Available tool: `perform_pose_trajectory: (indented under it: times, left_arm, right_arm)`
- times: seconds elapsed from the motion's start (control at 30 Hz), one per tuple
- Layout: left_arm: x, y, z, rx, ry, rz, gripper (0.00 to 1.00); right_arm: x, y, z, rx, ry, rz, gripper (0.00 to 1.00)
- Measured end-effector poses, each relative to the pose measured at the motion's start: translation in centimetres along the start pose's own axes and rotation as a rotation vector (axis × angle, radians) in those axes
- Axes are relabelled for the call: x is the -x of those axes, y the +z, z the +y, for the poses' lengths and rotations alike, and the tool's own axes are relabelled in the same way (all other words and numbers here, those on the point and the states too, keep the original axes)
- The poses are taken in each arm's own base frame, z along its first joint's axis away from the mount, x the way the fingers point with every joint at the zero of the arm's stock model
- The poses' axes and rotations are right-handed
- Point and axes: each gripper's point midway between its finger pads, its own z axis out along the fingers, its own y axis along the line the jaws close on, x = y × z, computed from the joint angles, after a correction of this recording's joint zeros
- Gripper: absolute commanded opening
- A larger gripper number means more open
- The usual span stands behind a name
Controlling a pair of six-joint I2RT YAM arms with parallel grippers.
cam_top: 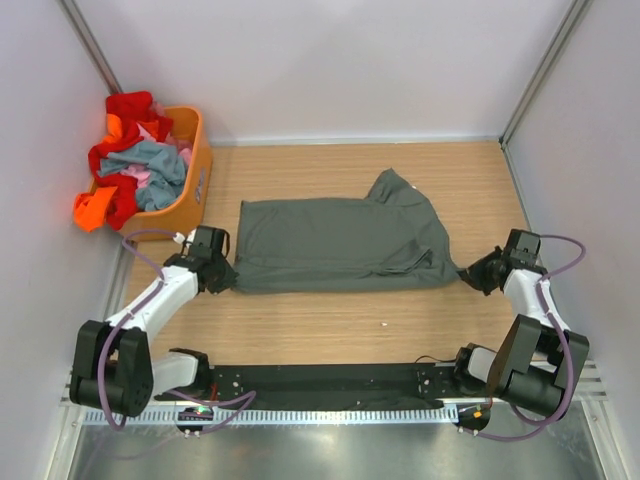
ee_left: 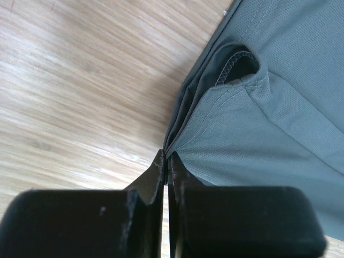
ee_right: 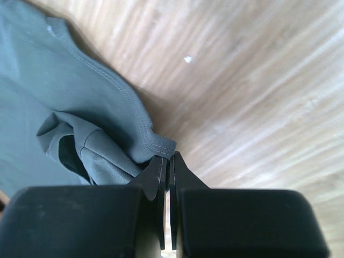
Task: Fold and stack the t-shirts
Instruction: Fold the tshirt
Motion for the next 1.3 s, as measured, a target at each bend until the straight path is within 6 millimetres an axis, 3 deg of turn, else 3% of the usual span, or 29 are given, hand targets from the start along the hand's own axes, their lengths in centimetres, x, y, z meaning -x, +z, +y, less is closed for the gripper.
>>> perform_pose_trajectory:
  times: [0.03, 0.07, 0.1, 0.13, 0.17, 0.2, 0.27, 0.37, 0.43, 0.53, 0.63, 0.7, 0.77, 0.83, 1.03, 1.3]
  left_arm:
    - [-0.1, 0.0, 0.0, 0.0, 0.0, 0.003, 0.02]
    - [-0.2, -0.1, 0.1, -0.002, 0.001, 0.006, 0.11]
    - [-0.3, -0.2, 0.1, -0.007, 0.0, 0.008, 0.48]
    - [-0.5, -0.3, 0.2, -0.009, 0.002, 0.011, 0.65]
    - [-0.7, -0.6, 0.3, -0.01, 0.0, 0.016, 0.84]
    - [-0.9, -0.8, 0.5, -0.011, 0.003, 0.021, 0.97]
    - [-1.1, -1.6, 0.5, -0.022, -0.009, 0.029, 1.0]
    - [-0.6, -4.0, 0.1, -0.05, 0.001, 0.026, 1.0]
    - [1.3, -6.6, -1.4, -0.104, 0.031, -0.014, 1.0]
    - [5.0, -10.8, -4.1, -0.208, 0.089, -0.118, 1.0]
    - [6.5, -13.1, -4.8, -0.256, 0.161, -0.183, 1.0]
    - [6.2, -13.3, -4.4, -0.258, 0.199, -0.185, 1.0]
    - [5.3, -12.9, -4.0, -0.255, 0.222, -0.161, 1.0]
    - [4.5, -12.3, -3.5, -0.246, 0.243, -0.131, 1.0]
    - [4.1, -12.3, -2.9, -0.234, 0.253, -0.128, 1.0]
    - [4.3, -13.0, -2.8, -0.249, 0.261, -0.159, 1.0]
  right_arm:
    - [-0.1, 0.0, -0.3, -0.012, 0.0, 0.005, 0.01]
    - [-0.3, 0.0, -0.6, -0.025, -0.001, 0.008, 0.08]
    - [-0.3, 0.0, -0.8, -0.035, -0.002, 0.009, 0.47]
    - [-0.4, 0.0, -1.1, -0.045, 0.0, 0.008, 0.66]
    - [-0.3, 0.0, -1.4, -0.06, 0.004, 0.002, 0.79]
    - [-0.2, 0.0, -1.7, -0.075, 0.007, -0.003, 0.95]
    - [-0.1, -0.2, -2.2, -0.101, 0.007, -0.016, 1.0]
    - [0.5, -0.9, -2.3, -0.125, 0.003, -0.037, 1.0]
    - [1.6, -1.7, -1.6, -0.118, -0.004, -0.073, 1.0]
    - [3.7, -3.7, 0.8, -0.058, -0.031, -0.154, 0.98]
    - [4.4, -5.8, 3.7, 0.017, -0.088, -0.223, 0.91]
    - [3.1, -6.7, 6.1, 0.077, -0.154, -0.227, 0.81]
    - [0.4, -6.8, 8.3, 0.139, -0.222, -0.181, 0.72]
    - [-2.3, -6.2, 9.2, 0.173, -0.254, -0.114, 0.68]
    - [-6.9, -2.4, 6.5, 0.09, -0.247, 0.033, 0.54]
    - [-7.6, 0.3, 6.9, 0.073, -0.24, 0.069, 0.48]
